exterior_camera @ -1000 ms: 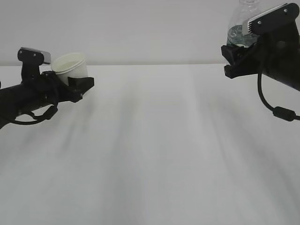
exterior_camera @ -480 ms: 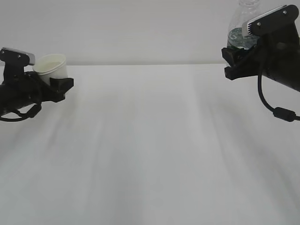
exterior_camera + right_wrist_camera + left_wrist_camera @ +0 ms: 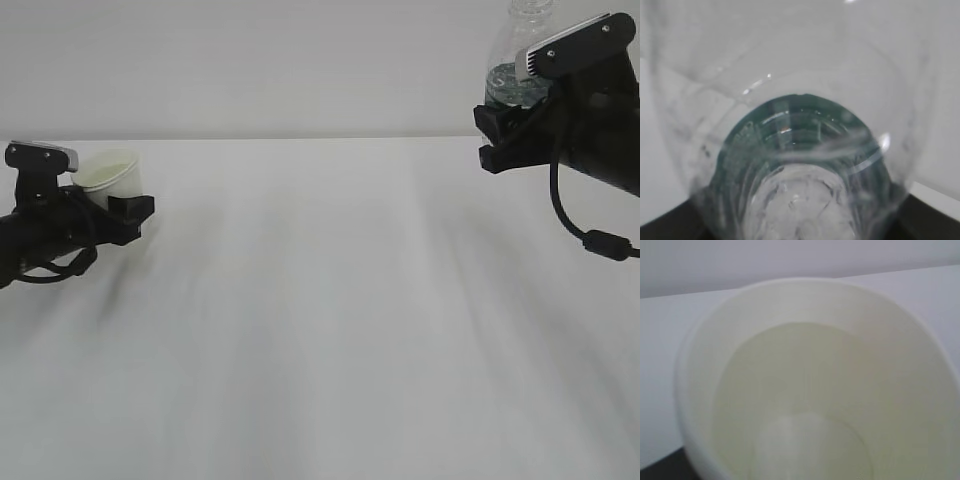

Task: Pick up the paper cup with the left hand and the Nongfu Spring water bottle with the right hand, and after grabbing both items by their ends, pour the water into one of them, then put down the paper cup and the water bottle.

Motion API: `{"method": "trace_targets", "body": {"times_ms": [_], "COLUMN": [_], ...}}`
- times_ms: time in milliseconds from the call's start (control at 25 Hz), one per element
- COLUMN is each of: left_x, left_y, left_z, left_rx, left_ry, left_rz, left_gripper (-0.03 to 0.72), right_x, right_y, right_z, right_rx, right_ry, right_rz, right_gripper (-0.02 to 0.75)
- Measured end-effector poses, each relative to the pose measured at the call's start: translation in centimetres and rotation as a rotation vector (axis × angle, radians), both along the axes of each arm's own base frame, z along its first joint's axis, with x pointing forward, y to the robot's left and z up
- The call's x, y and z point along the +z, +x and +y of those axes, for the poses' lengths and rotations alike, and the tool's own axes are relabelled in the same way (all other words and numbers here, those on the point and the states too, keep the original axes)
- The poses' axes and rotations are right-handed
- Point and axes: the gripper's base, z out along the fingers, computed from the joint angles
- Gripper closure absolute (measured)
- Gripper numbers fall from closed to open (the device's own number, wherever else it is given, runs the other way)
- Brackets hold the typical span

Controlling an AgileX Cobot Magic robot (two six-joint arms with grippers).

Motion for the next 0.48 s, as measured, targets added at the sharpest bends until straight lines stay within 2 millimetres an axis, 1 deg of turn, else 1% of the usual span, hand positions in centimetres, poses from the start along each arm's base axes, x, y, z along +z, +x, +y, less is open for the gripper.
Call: {"method": "trace_targets", "body": {"times_ms": [240,480], "left_x": [-1.5,-3.0], "left_y": [0.0,0.0], "left_z": [0.3,0.4], "left_rx": [0.033,0.039], "left_ry": [0.022,0.024], "left_rz": [-0.006,-0.048], "left_gripper": [0.244,0.244], "right_x": [0.0,0.0], "right_y": [0.0,0.0], "right_z": [0.0,0.0], "right_rx": [-0.001,-0.001], "right_ry": [0.001,0.001], "right_rz": [0.002,0.002], "right_gripper": [0.292,0.292]}}
